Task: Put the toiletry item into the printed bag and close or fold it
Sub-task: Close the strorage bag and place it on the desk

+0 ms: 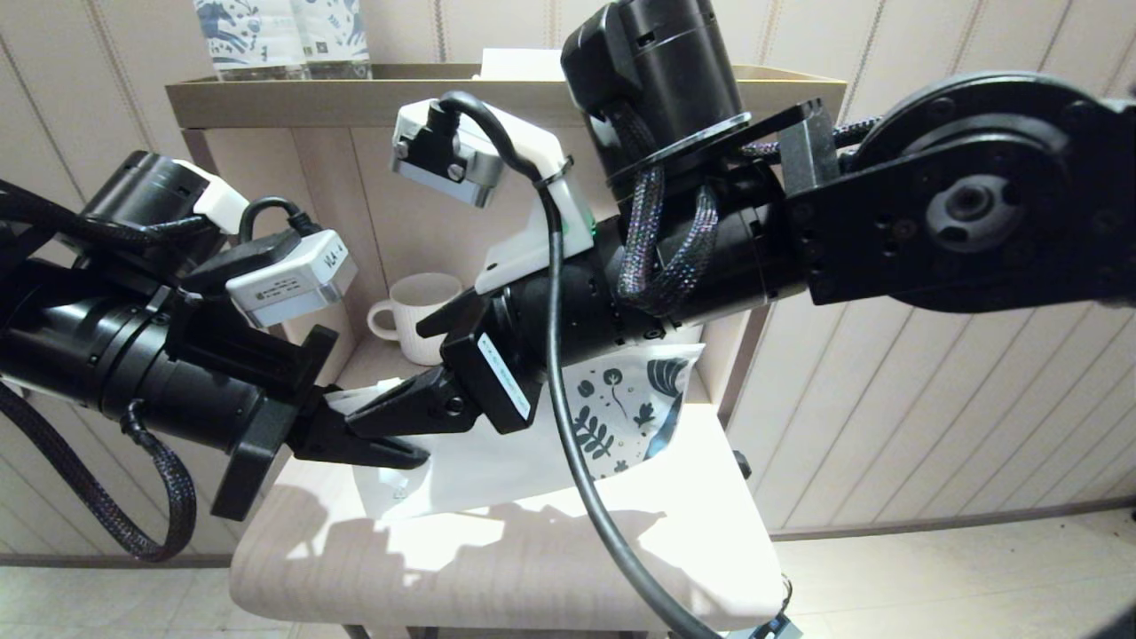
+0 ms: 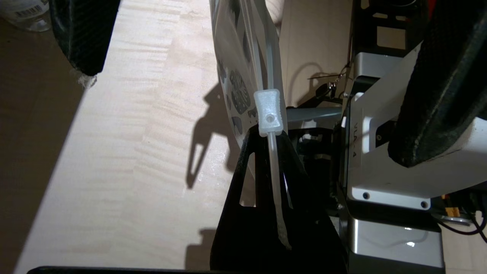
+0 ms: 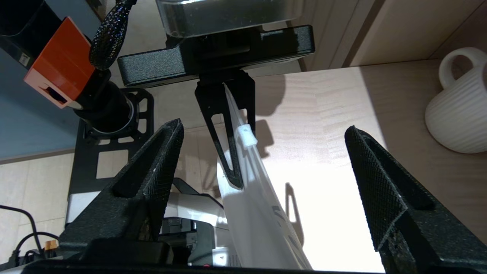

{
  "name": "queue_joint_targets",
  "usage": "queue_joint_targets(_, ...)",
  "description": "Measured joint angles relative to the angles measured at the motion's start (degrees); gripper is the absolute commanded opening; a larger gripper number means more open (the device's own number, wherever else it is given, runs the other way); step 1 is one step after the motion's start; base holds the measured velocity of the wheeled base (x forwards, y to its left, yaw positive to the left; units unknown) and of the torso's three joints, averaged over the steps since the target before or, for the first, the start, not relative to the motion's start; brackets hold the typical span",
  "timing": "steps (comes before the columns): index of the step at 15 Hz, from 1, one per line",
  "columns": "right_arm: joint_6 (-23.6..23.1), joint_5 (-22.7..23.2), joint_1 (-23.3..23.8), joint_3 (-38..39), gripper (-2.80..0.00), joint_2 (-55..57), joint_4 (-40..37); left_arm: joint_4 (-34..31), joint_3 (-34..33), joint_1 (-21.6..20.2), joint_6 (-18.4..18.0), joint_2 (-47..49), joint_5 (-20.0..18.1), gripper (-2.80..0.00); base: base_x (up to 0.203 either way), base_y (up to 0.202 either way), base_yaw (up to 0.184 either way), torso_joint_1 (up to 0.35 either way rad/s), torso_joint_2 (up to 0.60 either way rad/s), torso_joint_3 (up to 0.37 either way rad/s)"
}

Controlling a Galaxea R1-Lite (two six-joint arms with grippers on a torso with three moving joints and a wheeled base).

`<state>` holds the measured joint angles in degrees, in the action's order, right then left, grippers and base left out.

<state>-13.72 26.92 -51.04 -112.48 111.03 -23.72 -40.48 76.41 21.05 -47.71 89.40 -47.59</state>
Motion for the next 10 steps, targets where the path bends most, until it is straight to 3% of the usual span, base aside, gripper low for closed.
queue_joint_targets(10, 0.27, 4.17, 0.52, -0.23, 0.00, 1.26, 0.18, 0.49, -0.41, -0.17, 0.06, 0.42, 0.03, -2.80, 0.000, 0.000, 0.000, 0.000, 0.00, 0.000)
